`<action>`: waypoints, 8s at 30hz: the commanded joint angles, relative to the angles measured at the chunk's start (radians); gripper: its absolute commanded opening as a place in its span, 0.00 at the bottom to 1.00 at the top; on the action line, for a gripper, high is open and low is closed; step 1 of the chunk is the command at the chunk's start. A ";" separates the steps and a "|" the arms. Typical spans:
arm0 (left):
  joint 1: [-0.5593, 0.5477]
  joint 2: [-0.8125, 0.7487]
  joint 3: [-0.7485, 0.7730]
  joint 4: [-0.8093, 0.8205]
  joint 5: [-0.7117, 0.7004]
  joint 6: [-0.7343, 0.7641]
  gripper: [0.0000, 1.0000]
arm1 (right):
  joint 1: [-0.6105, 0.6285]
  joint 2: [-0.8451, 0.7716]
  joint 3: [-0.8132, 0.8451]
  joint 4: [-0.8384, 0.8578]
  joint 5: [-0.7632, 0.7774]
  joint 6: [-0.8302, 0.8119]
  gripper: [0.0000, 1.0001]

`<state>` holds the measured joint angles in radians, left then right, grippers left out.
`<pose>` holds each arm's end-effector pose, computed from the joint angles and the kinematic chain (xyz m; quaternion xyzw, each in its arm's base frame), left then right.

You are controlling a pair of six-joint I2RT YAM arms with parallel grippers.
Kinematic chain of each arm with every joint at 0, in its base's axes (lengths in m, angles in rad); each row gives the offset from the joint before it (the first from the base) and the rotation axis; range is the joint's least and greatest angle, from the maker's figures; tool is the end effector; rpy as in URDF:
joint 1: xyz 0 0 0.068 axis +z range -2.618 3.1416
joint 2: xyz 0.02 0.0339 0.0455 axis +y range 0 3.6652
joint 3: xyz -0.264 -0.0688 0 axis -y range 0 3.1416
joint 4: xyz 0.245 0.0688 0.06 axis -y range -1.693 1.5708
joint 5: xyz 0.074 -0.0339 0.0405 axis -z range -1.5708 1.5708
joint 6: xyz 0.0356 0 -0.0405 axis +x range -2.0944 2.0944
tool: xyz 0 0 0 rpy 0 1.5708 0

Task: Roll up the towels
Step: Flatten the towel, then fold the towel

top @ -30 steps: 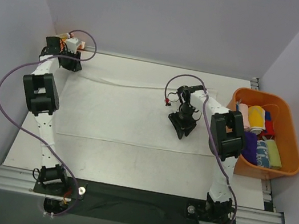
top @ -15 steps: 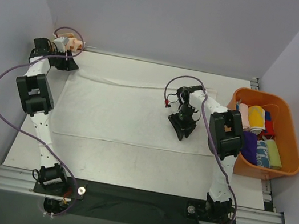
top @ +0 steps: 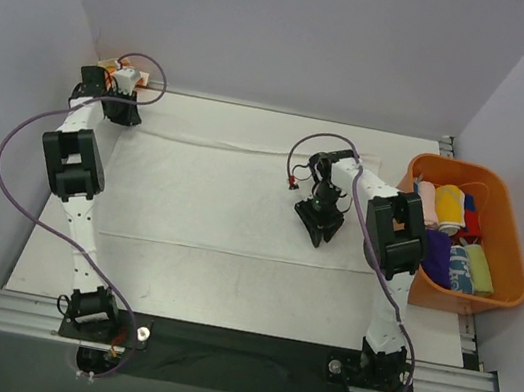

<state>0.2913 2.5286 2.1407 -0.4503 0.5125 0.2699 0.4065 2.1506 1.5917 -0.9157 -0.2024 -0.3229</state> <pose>0.5373 0.1429 0.1502 0.0811 0.9041 -0.1314 0.3984 0.3780 0.1705 0.1469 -0.3590 0.9266 0.1028 0.0436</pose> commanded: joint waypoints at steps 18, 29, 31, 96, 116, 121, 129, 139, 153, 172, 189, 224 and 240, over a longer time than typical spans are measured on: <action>0.003 -0.066 0.108 -0.047 -0.126 -0.003 0.64 | 0.064 -0.023 -0.009 -0.111 -0.072 -0.008 0.38; 0.029 -0.658 -0.473 -0.345 -0.051 0.310 0.56 | -0.119 -0.317 -0.102 -0.134 -0.060 -0.014 0.38; 0.034 -0.747 -0.613 -0.393 -0.064 0.354 0.52 | -0.155 -0.334 -0.178 -0.118 -0.028 -0.033 0.31; 0.101 -0.564 -0.476 -0.071 0.028 0.115 0.66 | -0.238 0.253 0.677 0.138 0.377 -0.093 0.33; 0.101 -0.462 -0.403 -0.045 0.021 0.043 0.66 | -0.271 0.342 0.625 0.206 0.293 0.047 0.43; 0.106 -0.444 -0.374 -0.045 0.014 0.031 0.67 | -0.285 0.362 0.614 0.193 0.238 0.058 0.41; 0.123 -0.380 -0.320 -0.045 0.057 -0.023 0.66 | -0.302 0.384 0.616 0.146 0.155 0.061 0.14; 0.121 -0.369 -0.303 -0.045 0.070 -0.023 0.65 | -0.272 0.281 0.577 0.135 0.074 0.021 0.06; 0.088 -0.252 -0.171 -0.022 -0.003 -0.046 0.58 | -0.190 0.307 0.596 0.113 0.107 0.010 0.09; 0.023 -0.070 -0.044 -0.080 -0.275 0.011 0.30 | -0.224 0.269 0.657 0.144 0.262 0.045 0.38; 0.075 -0.105 -0.079 -0.107 -0.232 0.066 0.06 | -0.270 0.292 0.676 0.297 0.182 0.353 0.51; 0.074 -0.105 -0.051 -0.137 -0.193 0.043 0.15 | -0.225 0.436 0.722 0.261 0.157 0.052 0.53; 0.075 -0.106 -0.034 -0.171 -0.164 0.038 0.15 | -0.233 0.454 0.728 0.086 0.041 -0.042 0.10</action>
<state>0.3630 2.4519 2.0773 -0.5694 0.3191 0.3164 0.1822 2.5938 2.3753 -0.6636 -0.1295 -0.3305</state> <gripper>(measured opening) 0.183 0.109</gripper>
